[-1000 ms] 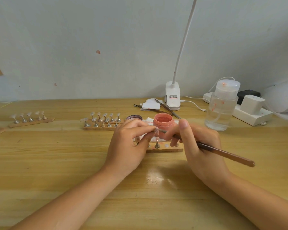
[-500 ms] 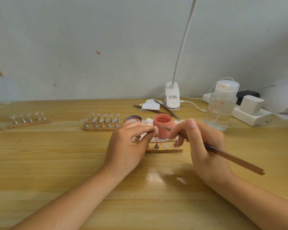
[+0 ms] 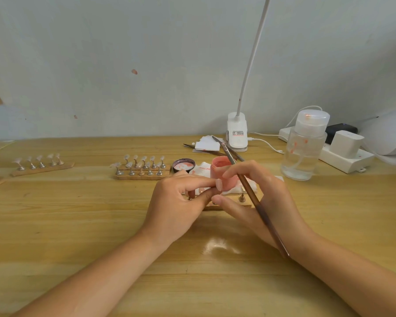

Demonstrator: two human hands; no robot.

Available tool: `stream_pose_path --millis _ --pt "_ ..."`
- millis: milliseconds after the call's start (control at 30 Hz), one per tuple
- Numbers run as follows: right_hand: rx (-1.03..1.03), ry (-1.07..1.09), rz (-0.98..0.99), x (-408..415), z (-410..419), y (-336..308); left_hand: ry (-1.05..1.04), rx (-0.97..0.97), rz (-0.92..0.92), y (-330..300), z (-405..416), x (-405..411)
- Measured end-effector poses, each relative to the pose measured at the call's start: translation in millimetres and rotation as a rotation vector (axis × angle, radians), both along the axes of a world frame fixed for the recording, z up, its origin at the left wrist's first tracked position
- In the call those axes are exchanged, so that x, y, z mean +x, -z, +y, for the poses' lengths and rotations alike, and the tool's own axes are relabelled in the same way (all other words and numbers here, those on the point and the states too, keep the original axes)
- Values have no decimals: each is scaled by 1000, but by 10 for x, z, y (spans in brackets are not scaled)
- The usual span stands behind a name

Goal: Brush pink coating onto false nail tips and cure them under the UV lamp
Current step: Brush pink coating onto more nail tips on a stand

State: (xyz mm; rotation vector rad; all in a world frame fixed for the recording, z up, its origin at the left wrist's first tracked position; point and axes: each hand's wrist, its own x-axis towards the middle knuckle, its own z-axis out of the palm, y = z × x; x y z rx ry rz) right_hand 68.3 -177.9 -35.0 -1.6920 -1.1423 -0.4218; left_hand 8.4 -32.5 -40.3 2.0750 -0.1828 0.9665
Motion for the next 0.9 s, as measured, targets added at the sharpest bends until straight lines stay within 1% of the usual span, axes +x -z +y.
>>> stream_pose_path --millis 100,433,600,667,767,833,900 --pt "4 20 -26 14 12 6 16 -21 29 -2 4 -8" --pt "30 28 -87 37 14 18 51 -6 77 -16 0 -25" --pt "51 50 -28 25 -4 11 45 -28 93 -60 -35 -33" --pt "76 64 -13 52 -14 26 18 -7 98 -62 -30 -35" --pt "56 100 47 119 -38 50 -61 15 172 -27 0 -13" --pt "22 99 64 160 -58 70 -80 -32 257 7 27 10" --pt "-19 100 39 181 -64 80 -63 -92 320 31 56 31"
